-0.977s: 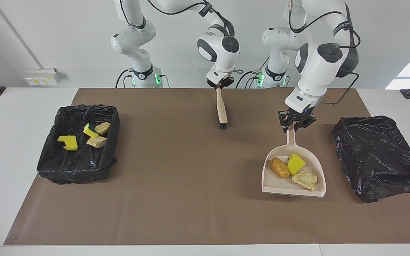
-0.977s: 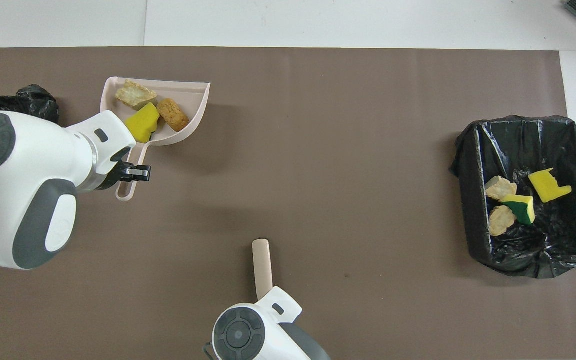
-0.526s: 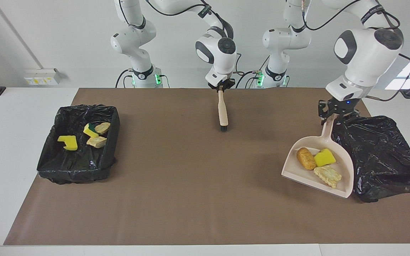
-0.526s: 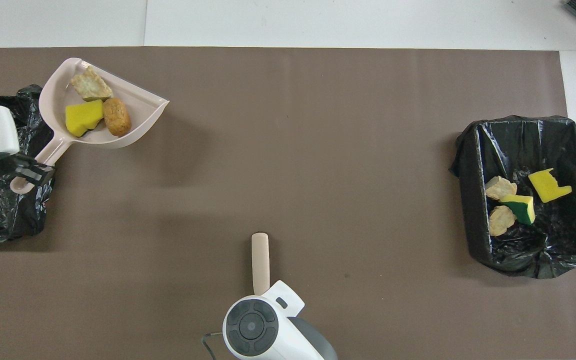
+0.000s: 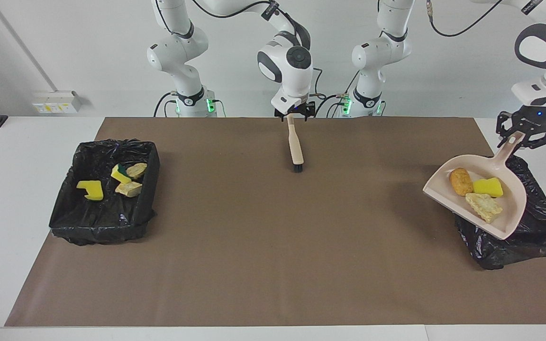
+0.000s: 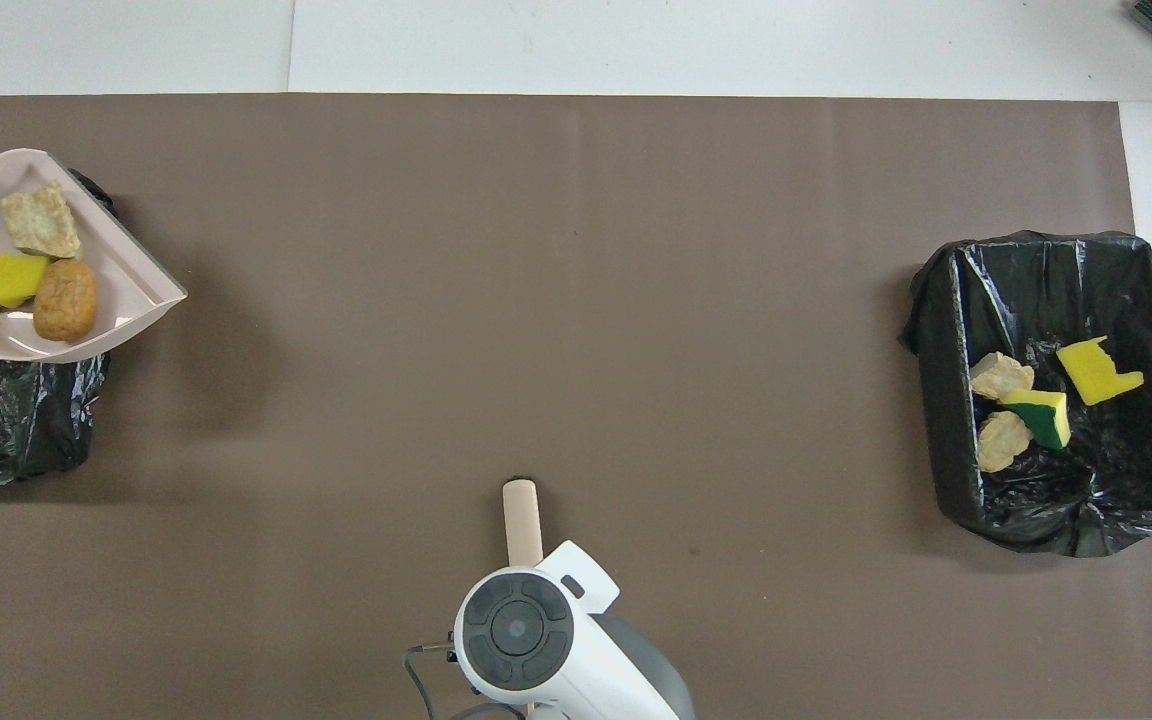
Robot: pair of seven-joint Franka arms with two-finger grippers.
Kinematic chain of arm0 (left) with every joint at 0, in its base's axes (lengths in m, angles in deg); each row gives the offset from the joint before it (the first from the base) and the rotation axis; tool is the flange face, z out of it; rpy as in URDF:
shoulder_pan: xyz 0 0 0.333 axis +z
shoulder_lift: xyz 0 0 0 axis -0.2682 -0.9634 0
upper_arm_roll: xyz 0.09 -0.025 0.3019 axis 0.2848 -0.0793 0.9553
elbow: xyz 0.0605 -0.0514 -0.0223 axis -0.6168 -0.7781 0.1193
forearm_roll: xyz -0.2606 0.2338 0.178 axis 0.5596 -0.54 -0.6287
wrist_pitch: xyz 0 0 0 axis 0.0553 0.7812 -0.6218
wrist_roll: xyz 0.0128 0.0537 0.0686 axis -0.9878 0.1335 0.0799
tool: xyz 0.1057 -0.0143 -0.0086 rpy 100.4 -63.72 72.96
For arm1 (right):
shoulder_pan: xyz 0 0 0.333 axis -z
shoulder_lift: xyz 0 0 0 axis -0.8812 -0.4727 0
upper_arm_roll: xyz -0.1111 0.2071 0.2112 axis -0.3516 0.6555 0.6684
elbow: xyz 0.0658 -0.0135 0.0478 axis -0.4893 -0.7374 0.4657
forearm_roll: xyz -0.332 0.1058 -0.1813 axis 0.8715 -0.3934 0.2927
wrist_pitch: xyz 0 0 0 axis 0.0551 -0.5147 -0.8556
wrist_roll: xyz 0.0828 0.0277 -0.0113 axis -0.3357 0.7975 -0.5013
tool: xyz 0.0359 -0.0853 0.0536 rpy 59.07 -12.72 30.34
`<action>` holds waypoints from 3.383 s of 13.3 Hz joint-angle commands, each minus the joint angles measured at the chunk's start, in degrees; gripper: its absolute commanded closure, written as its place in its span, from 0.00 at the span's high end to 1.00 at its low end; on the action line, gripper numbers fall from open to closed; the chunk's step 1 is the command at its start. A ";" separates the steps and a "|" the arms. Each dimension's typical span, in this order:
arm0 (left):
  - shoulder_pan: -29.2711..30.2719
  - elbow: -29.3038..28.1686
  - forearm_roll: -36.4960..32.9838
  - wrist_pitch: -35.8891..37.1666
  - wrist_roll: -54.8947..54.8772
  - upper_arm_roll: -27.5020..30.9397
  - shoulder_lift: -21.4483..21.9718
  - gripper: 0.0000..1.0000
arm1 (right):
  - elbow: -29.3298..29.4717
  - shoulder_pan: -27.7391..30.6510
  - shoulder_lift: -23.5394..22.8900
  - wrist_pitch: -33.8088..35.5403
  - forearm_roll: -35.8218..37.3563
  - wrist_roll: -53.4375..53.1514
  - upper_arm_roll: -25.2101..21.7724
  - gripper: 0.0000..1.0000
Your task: Sweep and dump trash in bin
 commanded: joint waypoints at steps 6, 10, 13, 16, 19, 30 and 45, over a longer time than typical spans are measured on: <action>13.61 24.91 -0.32 7.00 -21.23 -0.63 -16.88 0.00 | 12.01 15.48 2.90 17.95 6.43 18.51 0.24 1.00; 14.32 27.84 -6.28 2.96 -27.13 -1.07 -18.66 0.00 | 16.07 25.67 4.65 21.04 9.60 26.59 0.06 1.00; 13.79 24.69 -10.07 2.42 -28.99 -1.07 -16.47 0.00 | 16.69 33.85 5.89 21.39 10.65 36.87 -0.11 1.00; 11.77 18.98 -15.42 -1.87 -28.91 -1.15 -13.92 0.00 | 17.13 37.73 6.24 21.04 13.28 40.76 -3.09 1.00; 11.06 12.38 -18.33 -5.93 -28.12 -1.15 -10.58 0.00 | 18.35 37.82 6.15 20.60 14.78 41.03 -9.94 1.00; 2.72 11.22 -34.59 -5.06 -27.76 -1.33 -9.60 0.00 | 22.49 37.30 6.33 20.87 16.72 45.16 -16.20 1.00; -0.61 15.27 -20.89 4.15 -6.66 -5.80 -3.19 0.00 | 22.49 37.30 6.33 20.78 16.72 45.16 -16.11 1.00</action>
